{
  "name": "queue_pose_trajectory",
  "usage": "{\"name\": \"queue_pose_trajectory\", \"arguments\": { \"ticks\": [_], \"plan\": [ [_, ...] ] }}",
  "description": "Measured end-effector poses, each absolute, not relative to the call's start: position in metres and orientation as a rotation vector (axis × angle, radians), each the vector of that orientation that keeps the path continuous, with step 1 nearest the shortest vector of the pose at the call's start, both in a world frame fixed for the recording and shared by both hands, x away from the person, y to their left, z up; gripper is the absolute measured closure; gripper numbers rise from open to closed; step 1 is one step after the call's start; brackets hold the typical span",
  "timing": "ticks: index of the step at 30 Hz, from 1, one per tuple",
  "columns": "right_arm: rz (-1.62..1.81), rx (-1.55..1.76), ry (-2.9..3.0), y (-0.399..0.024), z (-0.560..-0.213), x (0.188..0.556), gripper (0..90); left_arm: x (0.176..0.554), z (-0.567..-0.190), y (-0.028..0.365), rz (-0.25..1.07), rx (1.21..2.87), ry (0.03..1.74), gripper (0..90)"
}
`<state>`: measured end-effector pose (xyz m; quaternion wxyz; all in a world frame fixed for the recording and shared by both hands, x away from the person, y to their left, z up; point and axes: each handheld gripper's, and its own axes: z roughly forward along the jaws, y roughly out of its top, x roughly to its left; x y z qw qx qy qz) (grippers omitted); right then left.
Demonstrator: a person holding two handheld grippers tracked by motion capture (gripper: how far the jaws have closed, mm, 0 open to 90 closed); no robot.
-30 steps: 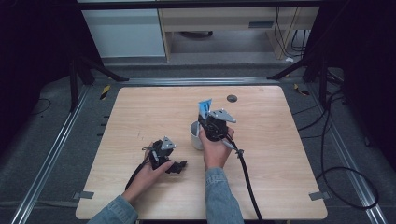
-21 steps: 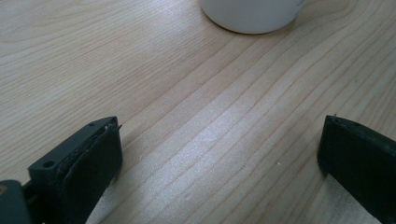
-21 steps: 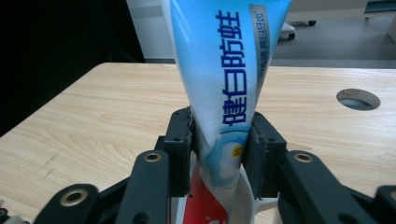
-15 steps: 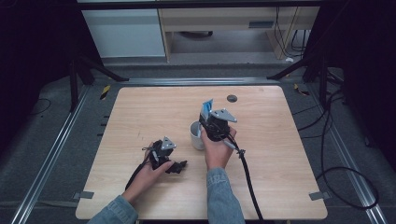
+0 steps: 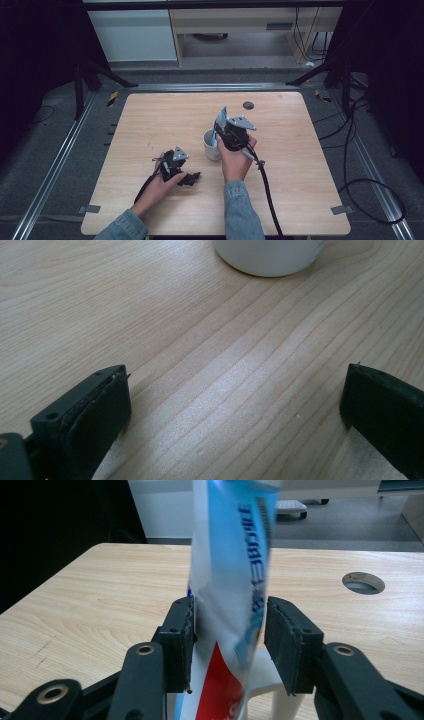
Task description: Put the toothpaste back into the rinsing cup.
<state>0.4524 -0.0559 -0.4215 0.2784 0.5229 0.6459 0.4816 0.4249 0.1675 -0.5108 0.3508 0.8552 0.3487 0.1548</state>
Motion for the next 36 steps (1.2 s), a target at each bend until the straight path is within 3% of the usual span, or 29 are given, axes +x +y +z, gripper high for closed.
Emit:
{"name": "queue_pose_trajectory", "arguments": {
  "ticks": [14,36],
  "plan": [
    [1.254,1.387,1.746,-0.055,-0.418,0.449,49.3,0.425,-0.511,0.167,0.402,2.211,0.906,0.0],
    [1.131,1.386,1.887,-0.064,-0.402,0.452,24.3,0.425,-0.511,0.167,0.405,2.213,0.902,0.0]
  ]
}}
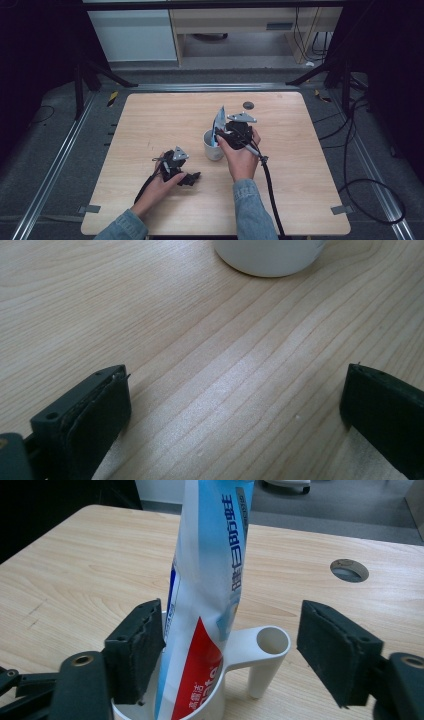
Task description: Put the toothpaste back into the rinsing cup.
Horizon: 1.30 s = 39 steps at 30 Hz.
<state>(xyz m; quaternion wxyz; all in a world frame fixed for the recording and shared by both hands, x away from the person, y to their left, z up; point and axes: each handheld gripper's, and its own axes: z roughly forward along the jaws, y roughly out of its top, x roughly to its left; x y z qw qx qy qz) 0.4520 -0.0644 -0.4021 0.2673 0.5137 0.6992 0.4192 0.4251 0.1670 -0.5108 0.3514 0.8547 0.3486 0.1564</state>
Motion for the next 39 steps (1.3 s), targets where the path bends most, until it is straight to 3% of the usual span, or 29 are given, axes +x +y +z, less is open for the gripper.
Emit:
{"name": "queue_pose_trajectory", "arguments": {
  "ticks": [12,39],
  "plan": [
    [1.055,1.353,1.987,-0.069,-0.394,0.455,9.8,0.425,-0.511,0.167,0.406,2.213,0.902,0.0],
    [0.993,1.379,1.972,-0.123,-0.382,0.436,7.0,0.421,-0.511,0.167,0.399,2.212,0.896,0.0]
  ]
}}
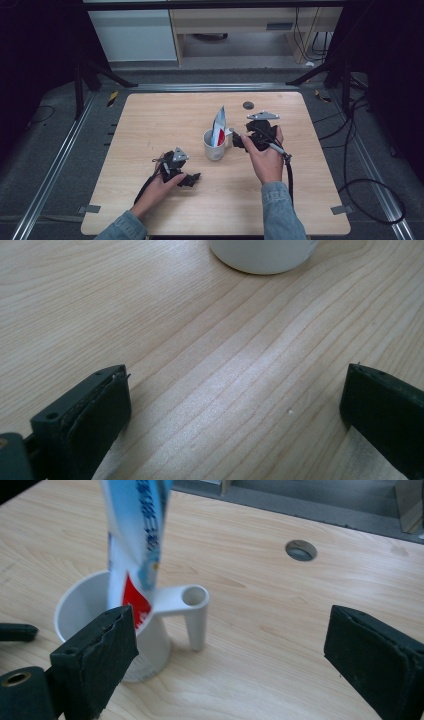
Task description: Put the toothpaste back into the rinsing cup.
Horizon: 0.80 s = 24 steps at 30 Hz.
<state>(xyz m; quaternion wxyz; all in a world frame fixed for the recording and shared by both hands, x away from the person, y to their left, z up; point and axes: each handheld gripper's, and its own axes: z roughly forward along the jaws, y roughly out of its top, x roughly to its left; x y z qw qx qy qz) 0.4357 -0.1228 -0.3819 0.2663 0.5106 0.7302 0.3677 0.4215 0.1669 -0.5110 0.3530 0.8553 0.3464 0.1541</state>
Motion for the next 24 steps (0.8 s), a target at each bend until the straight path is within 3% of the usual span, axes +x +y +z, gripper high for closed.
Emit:
{"name": "queue_pose_trajectory", "arguments": {
  "ticks": [24],
  "plan": [
    [0.842,1.478,1.934,-0.184,-0.404,0.419,9.0,0.421,-0.511,0.166,0.401,2.215,0.904,0.0]
  ]
}}
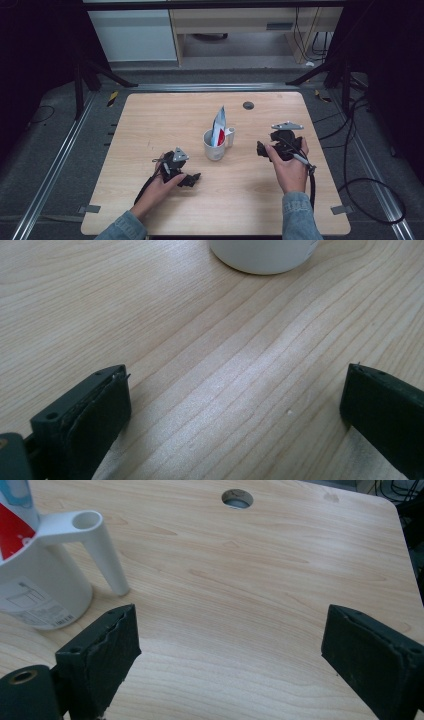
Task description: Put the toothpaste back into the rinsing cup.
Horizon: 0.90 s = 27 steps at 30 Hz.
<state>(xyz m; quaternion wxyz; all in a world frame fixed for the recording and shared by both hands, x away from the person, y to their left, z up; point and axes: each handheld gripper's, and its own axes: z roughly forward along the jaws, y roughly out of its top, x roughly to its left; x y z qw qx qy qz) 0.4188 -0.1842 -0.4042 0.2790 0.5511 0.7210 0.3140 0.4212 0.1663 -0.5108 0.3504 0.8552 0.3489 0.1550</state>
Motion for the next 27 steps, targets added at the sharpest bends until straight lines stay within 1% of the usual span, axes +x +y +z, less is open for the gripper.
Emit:
{"name": "queue_pose_trajectory", "arguments": {
  "ticks": [7,11,20,27],
  "plan": [
    [0.81,1.498,1.934,-0.195,-0.416,0.418,14.5,0.421,-0.511,0.166,0.401,2.215,0.904,0.0],
    [0.792,1.501,1.95,-0.199,-0.424,0.419,15.8,0.421,-0.511,0.166,0.401,2.215,0.904,0.0],
    [0.774,1.531,1.964,-0.206,-0.445,0.423,15.8,0.421,-0.511,0.166,0.402,2.215,0.903,0.0],
    [0.763,1.539,1.999,-0.203,-0.461,0.427,15.0,0.421,-0.511,0.166,0.401,2.215,0.903,0.0]
  ]
}}
